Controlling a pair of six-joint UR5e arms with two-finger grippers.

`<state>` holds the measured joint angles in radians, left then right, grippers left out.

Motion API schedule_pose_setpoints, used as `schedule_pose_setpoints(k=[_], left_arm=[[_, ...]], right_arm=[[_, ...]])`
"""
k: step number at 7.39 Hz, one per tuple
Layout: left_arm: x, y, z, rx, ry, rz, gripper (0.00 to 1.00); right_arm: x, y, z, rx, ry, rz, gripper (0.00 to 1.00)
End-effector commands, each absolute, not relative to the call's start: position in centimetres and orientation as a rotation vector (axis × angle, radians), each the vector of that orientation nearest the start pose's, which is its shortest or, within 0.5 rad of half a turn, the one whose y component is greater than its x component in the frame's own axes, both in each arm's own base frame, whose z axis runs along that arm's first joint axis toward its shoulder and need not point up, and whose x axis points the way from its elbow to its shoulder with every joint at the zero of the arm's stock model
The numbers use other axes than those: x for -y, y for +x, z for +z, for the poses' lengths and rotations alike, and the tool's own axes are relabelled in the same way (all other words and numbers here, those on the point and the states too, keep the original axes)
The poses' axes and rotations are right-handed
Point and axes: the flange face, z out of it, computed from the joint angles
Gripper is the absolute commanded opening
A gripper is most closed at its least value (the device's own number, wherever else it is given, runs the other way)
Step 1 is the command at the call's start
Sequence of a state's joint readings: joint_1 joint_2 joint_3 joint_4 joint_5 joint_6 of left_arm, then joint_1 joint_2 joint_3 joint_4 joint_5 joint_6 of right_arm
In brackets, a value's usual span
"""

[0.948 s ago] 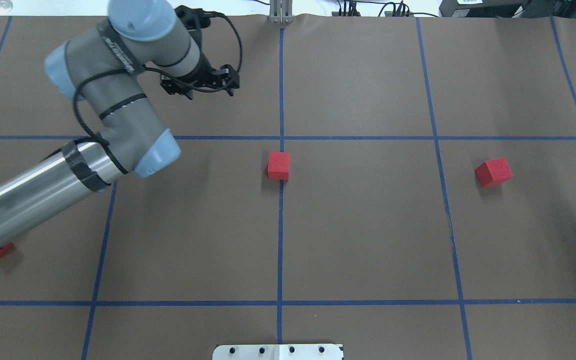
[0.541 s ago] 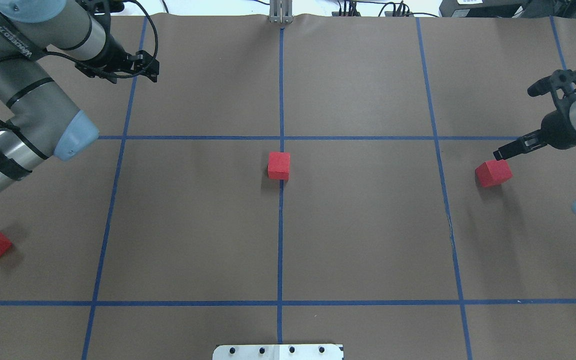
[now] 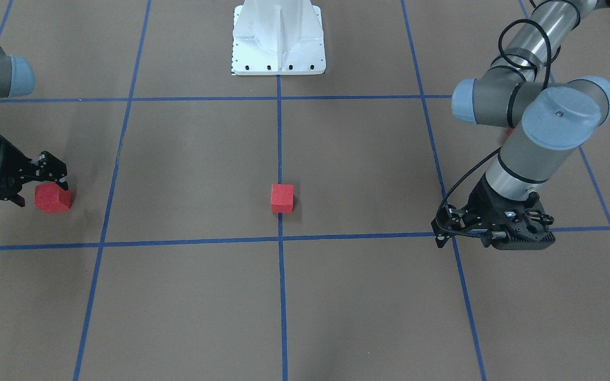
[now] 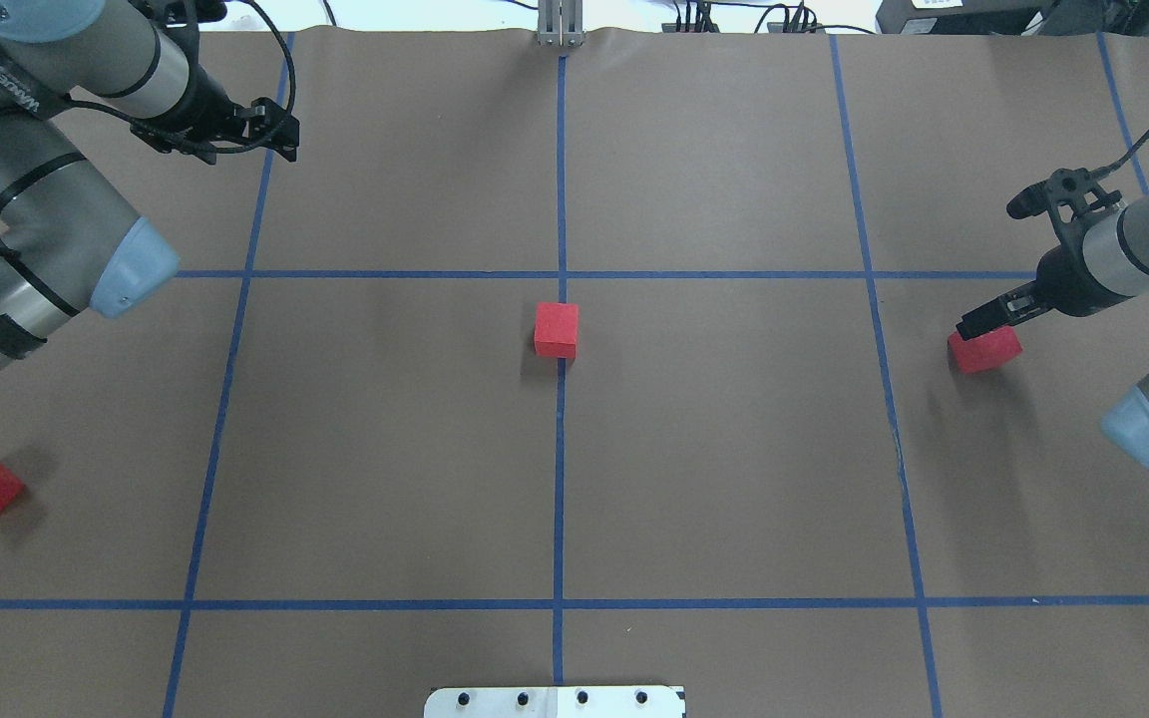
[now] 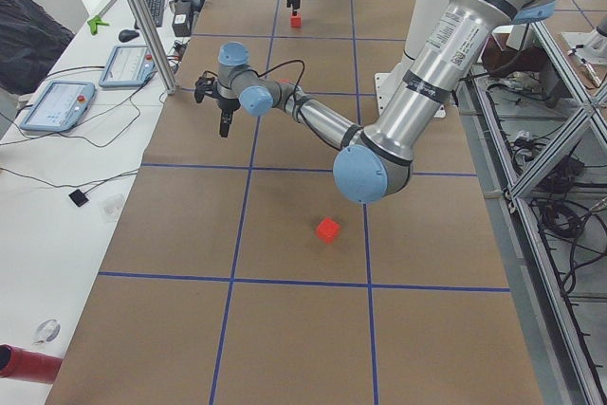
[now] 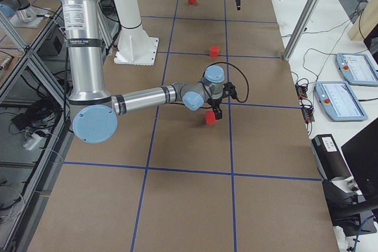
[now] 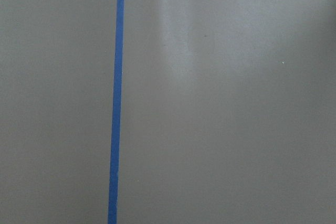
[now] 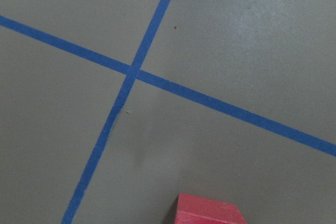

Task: Form red blocks into L shape at center
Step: 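Lift the left gripper away while the right gripper descends onto the far red cube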

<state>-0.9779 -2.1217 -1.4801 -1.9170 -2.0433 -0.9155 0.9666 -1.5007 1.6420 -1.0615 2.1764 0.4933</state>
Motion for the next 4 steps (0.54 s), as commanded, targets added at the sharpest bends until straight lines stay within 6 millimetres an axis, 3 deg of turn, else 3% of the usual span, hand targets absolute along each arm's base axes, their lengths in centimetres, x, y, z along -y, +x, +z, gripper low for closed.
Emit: schedule_pose_setpoints(k=[1,3,4], left_arm=[[63.6,32.3,34.2,-0.862,0.267,-0.109,1.0],[63.6,32.3,34.4,-0.861,0.266,-0.108,1.0],[63.5,32.4,34.4,-0.861,0.265,-0.107,1.0]], right_arm=[[49.0,-25.9,55.4,0.813,0.198,-0.309,0.99],[48.6,-26.3,57.0,0.795,0.154,-0.307,0.98],[48.5,-26.1,57.3,0.786,0.138,-0.299,0.9]])
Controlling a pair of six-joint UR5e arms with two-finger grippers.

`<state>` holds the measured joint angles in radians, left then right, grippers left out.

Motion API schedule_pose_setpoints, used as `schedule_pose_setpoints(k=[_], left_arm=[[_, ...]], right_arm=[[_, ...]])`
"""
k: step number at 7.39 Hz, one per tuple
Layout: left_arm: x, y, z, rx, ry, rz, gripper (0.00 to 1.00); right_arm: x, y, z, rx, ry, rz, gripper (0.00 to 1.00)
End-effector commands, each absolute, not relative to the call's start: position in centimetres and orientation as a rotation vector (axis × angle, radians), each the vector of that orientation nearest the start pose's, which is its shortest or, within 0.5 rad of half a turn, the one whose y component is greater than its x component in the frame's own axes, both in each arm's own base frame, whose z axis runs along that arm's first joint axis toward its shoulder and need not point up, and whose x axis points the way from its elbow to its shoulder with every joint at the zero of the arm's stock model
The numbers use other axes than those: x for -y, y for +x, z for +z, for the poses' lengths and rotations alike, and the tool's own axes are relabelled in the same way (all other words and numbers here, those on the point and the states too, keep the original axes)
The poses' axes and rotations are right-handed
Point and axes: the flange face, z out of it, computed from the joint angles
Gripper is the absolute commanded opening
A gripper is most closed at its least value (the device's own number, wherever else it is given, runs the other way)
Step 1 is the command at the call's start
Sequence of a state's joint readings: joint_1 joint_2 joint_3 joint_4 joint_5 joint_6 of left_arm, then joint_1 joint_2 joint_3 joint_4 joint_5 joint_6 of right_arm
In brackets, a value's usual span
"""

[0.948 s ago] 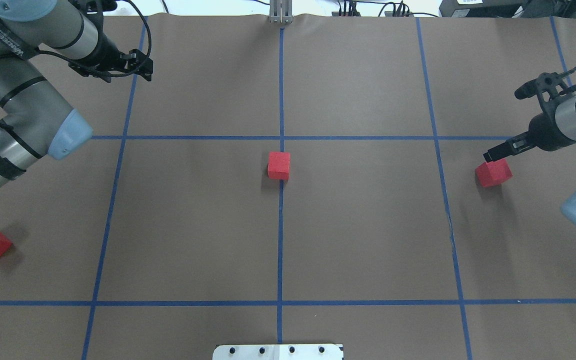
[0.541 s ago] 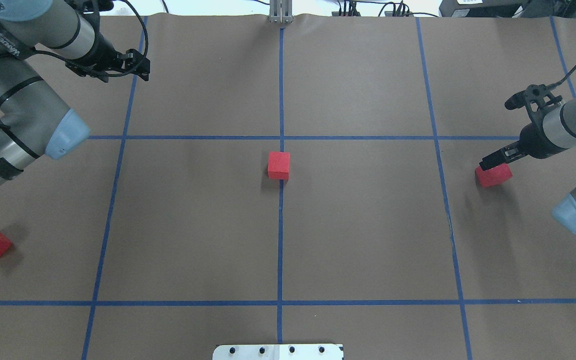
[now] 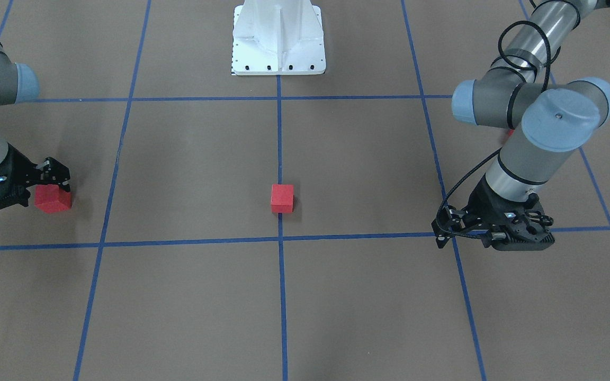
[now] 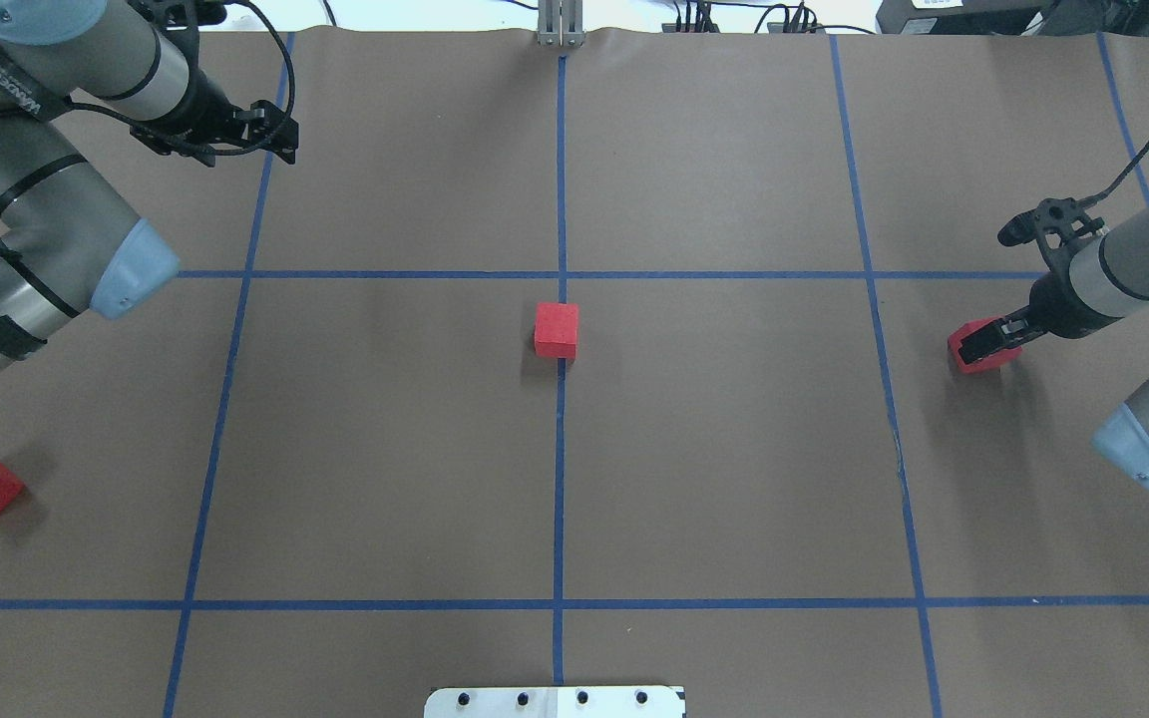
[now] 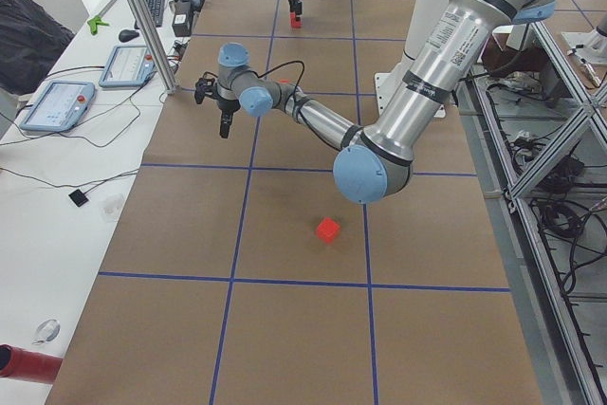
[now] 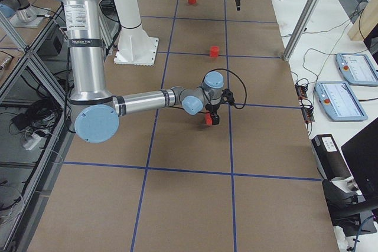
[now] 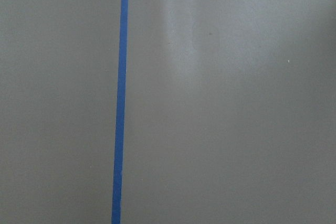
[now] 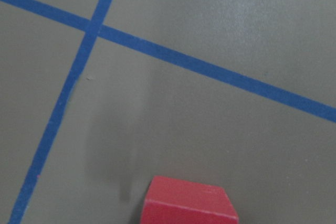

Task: Form red blocks into L shape at center
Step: 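Lift the left gripper away while the right gripper descends onto the far red cube, then carry the grasped red cube with the right gripper toward the center cube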

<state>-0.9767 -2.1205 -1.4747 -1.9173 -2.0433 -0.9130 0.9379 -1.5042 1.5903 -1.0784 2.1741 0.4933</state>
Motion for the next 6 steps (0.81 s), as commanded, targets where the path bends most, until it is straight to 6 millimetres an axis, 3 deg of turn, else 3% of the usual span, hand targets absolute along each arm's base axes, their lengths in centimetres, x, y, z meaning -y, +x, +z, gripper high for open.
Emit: schedule_pose_setpoints(k=[1,2,3,4,5,6], left_arm=[[63.6,32.3,34.4,-0.861,0.266,-0.108,1.0],[63.6,32.3,34.5,-0.859,0.264,-0.109,1.0],[63.6,32.3,34.7,-0.857,0.261,-0.11,1.0],[63.5,32.1,35.2,-0.853,0.258,-0.112,1.0],[63.2,31.8,36.1,-0.846,0.256,-0.101,1.0],[63.4,29.5,38.4,-0.833,0.275,-0.073,1.0]], right_arm=[[48.4,-26.1,57.0,0.792,0.14,-0.3,0.54],[48.5,-26.2,56.6,0.794,0.139,-0.299,0.22],[48.6,-26.2,55.3,0.794,0.136,-0.299,0.0],[48.1,-25.9,51.9,0.794,0.132,-0.296,0.0],[48.1,-26.0,46.5,0.791,0.123,-0.295,0.0],[49.8,-27.2,39.1,0.775,0.094,-0.285,0.0]])
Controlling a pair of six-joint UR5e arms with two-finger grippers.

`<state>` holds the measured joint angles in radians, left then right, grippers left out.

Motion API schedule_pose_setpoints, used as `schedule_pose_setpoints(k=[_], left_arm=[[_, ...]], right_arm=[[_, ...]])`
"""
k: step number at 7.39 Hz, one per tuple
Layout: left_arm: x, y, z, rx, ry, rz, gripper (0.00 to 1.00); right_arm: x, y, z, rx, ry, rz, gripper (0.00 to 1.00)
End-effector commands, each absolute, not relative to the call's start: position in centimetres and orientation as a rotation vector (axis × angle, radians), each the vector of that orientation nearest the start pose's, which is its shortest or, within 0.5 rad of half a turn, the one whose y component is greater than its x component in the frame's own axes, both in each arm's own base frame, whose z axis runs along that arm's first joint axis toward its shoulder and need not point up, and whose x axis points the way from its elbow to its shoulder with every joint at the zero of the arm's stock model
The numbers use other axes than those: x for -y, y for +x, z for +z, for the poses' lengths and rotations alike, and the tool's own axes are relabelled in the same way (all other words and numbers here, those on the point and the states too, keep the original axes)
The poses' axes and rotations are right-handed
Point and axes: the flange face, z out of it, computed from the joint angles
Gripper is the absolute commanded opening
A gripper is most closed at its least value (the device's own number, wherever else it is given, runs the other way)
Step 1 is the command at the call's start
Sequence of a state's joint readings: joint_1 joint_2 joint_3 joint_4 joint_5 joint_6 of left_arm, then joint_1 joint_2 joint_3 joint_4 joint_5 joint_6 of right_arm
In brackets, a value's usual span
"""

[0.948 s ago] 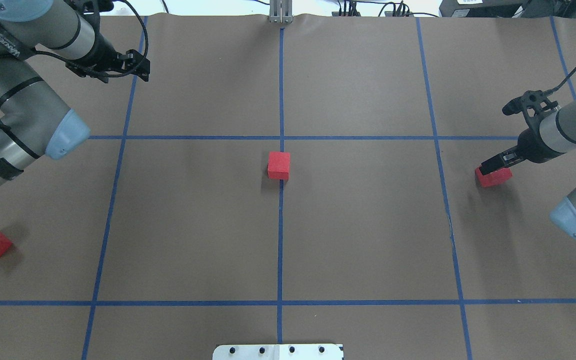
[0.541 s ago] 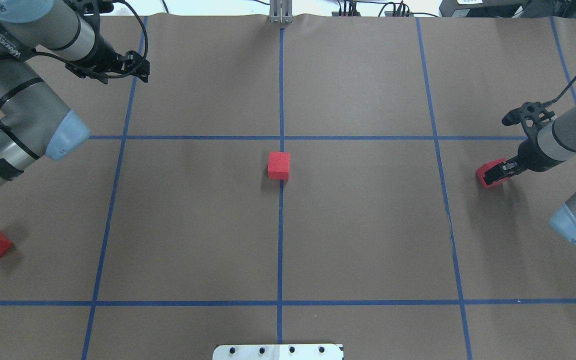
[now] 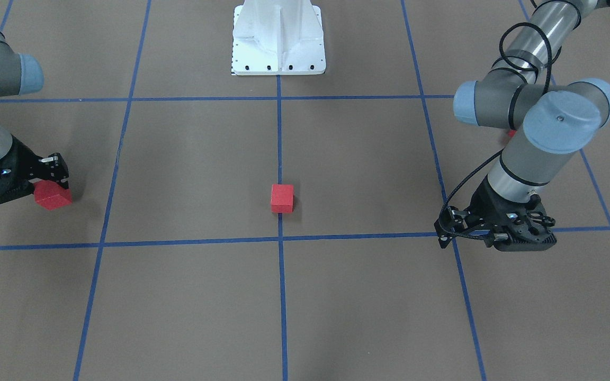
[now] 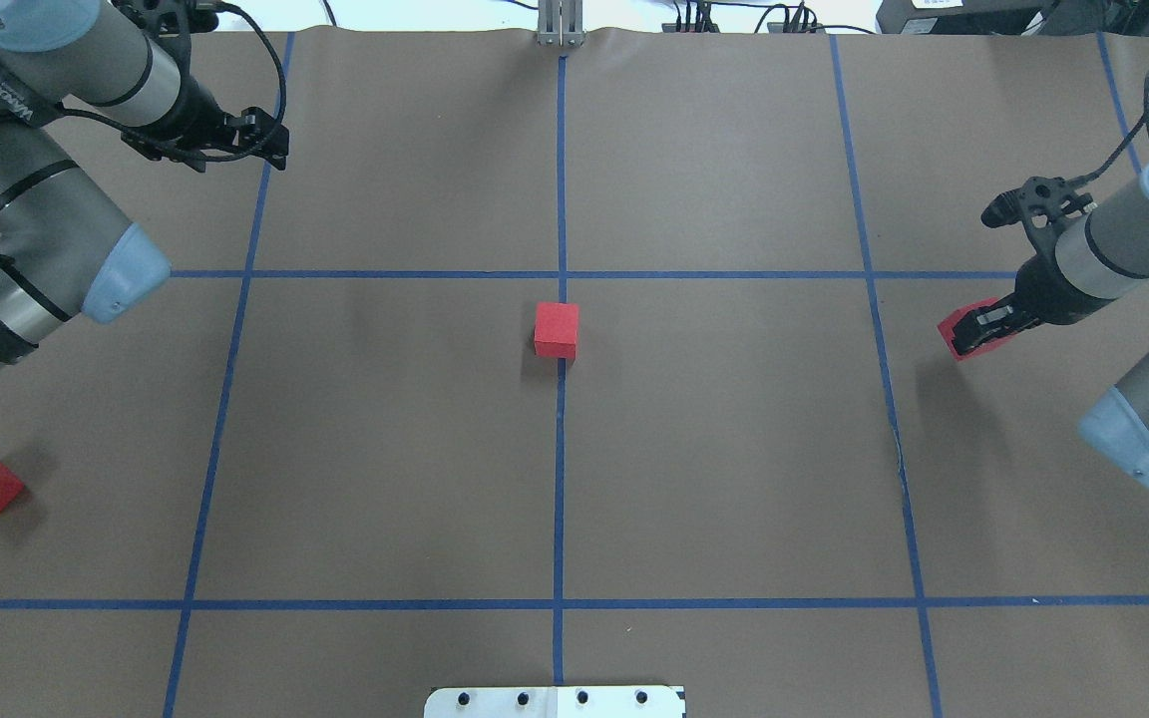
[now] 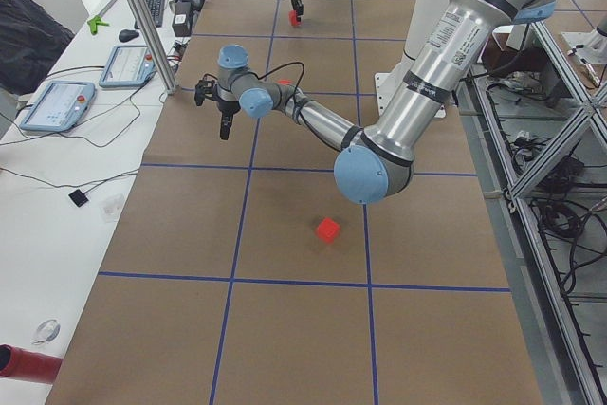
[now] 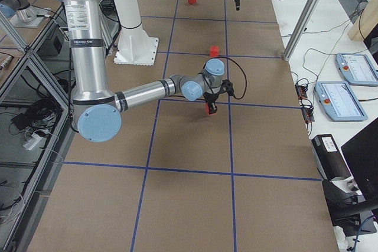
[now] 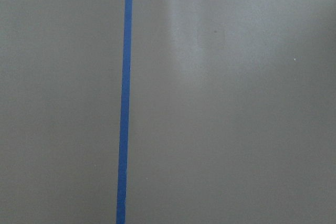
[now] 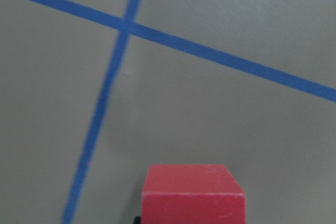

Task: Form red blocks into L shape at center
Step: 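Carry the grasped red cube with the right gripper toward the center cube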

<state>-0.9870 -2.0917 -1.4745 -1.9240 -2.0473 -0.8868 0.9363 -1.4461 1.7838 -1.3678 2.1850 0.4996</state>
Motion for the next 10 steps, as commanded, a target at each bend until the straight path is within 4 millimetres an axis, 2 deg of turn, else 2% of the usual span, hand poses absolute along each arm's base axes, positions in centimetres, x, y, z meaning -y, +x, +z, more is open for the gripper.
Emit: schedule_pose_setpoints(k=[1,2,3,4,5,6,7,8,9,10], left_arm=[[63.3,26.9,39.9,-0.868,0.239,-0.031,1.0],[62.5,23.7,42.7,-0.886,0.212,-0.017,1.0],[60.7,20.6,45.6,-0.867,0.217,-0.003,1.0],[59.1,17.4,48.1,-0.842,0.233,0.017,1.0],[57.7,14.9,49.9,-0.852,0.216,0.015,1.0],[56.3,11.9,51.4,-0.89,0.189,0.005,1.0],[54.8,11.0,52.1,-0.896,0.181,0.007,1.0],[54.3,10.8,52.1,-0.897,0.183,0.008,1.0],[54.1,10.8,52.0,-0.897,0.184,0.01,1.0],[54.2,10.9,51.8,-0.898,0.187,0.011,1.0]], right_arm=[[51.1,-30.8,31.1,0.77,0.068,-0.313,0.0],[50.3,-34.4,25.0,0.79,0.057,-0.323,0.0],[47.9,-38.8,21.5,0.823,0.017,-0.264,0.0],[46.4,-44.7,17.6,0.858,0.042,-0.244,0.0],[44.6,-51.0,15.5,0.866,0.052,-0.158,0.0],[43.9,-55.9,15.0,0.878,0.068,-0.095,0.0],[43.6,-59.4,15.5,0.881,0.069,-0.077,0.0],[43.6,-61.5,15.3,0.874,0.05,-0.053,0.0],[43.9,-62.4,15.6,0.858,0.041,-0.05,0.0],[44.0,-62.4,15.7,0.857,0.031,-0.031,0.0]])
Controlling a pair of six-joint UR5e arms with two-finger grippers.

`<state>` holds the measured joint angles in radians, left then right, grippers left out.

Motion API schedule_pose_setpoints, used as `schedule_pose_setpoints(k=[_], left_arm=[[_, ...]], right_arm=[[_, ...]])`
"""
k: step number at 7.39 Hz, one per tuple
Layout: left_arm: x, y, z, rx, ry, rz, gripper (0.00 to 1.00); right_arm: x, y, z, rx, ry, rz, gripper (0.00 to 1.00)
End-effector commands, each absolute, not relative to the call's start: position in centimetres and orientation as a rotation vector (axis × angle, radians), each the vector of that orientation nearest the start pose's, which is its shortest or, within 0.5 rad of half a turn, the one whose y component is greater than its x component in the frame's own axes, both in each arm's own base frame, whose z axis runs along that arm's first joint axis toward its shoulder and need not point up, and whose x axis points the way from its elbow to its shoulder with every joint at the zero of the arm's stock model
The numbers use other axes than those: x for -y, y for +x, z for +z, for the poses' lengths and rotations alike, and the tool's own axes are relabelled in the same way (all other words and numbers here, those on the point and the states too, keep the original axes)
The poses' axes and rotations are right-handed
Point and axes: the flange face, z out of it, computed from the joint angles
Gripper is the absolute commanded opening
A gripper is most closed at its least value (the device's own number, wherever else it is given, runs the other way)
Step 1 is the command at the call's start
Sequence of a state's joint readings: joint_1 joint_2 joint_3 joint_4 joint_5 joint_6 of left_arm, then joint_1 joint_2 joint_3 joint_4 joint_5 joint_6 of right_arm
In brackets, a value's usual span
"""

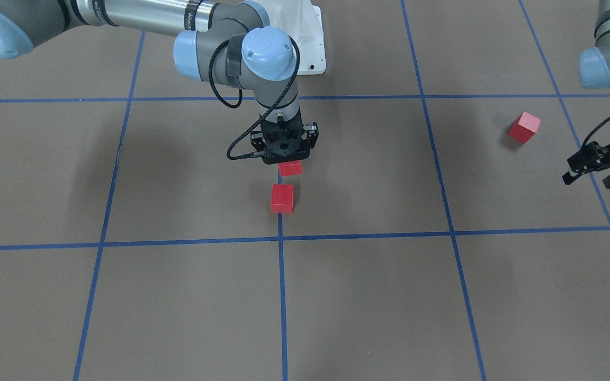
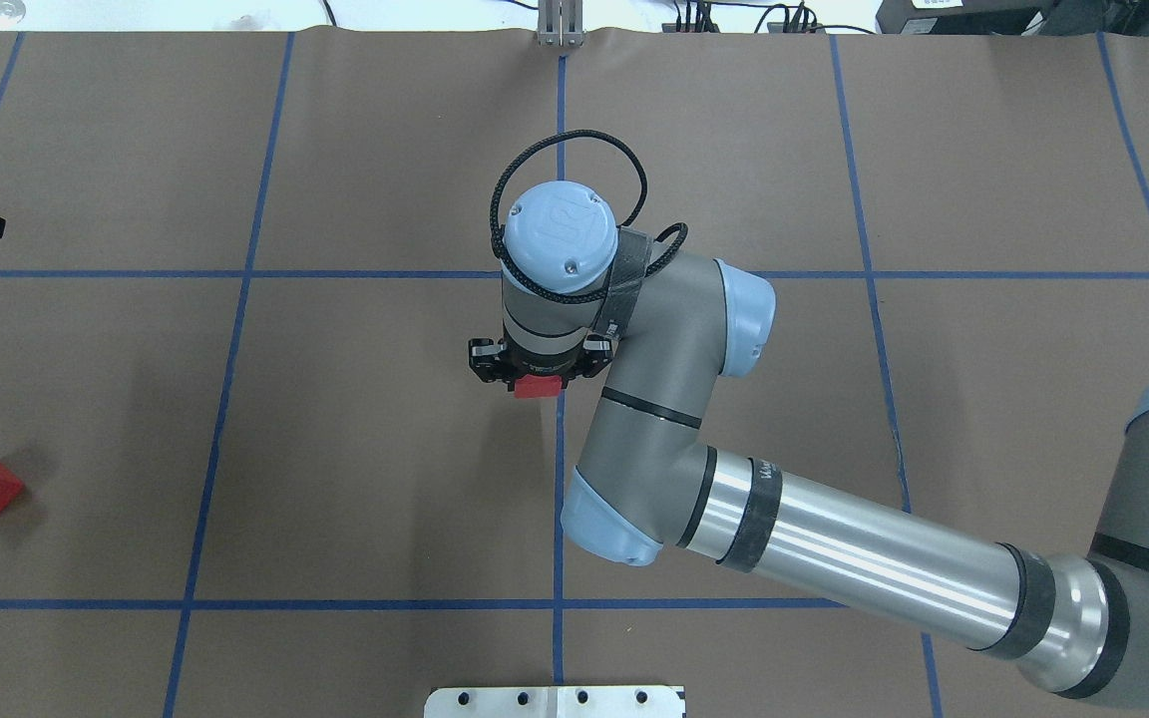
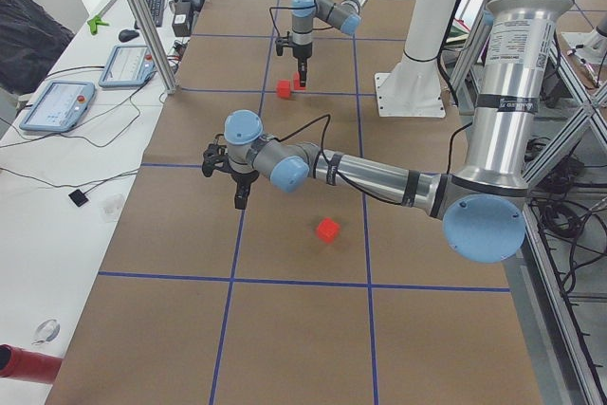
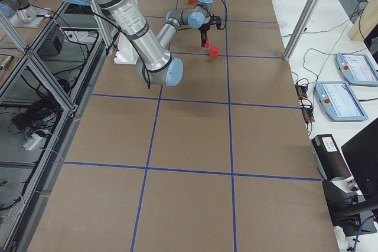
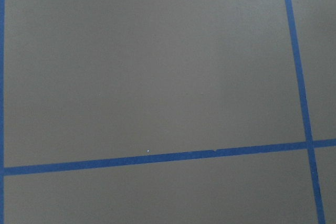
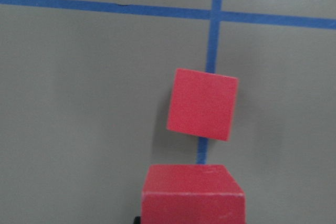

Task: Form red blocks into L shape at center
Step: 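Lower the red cube beside the center cube, nearer the robot, and release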

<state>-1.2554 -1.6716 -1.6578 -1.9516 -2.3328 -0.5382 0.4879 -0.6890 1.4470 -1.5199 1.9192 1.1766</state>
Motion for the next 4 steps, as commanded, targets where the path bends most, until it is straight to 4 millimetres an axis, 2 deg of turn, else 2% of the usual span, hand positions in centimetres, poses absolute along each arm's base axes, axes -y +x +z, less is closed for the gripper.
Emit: schedule_pose_setpoints(k=[1,4], left_arm=[[54.2,10.9,51.9,-0.898,0.185,0.011,1.0],[54.3,11.0,51.7,-0.899,0.184,0.008,1.0]], right_arm=[[44.0,-62.4,16.4,0.848,0.019,-0.009,0.0],[44.4,-62.8,17.9,0.818,0.022,0.006,0.0]])
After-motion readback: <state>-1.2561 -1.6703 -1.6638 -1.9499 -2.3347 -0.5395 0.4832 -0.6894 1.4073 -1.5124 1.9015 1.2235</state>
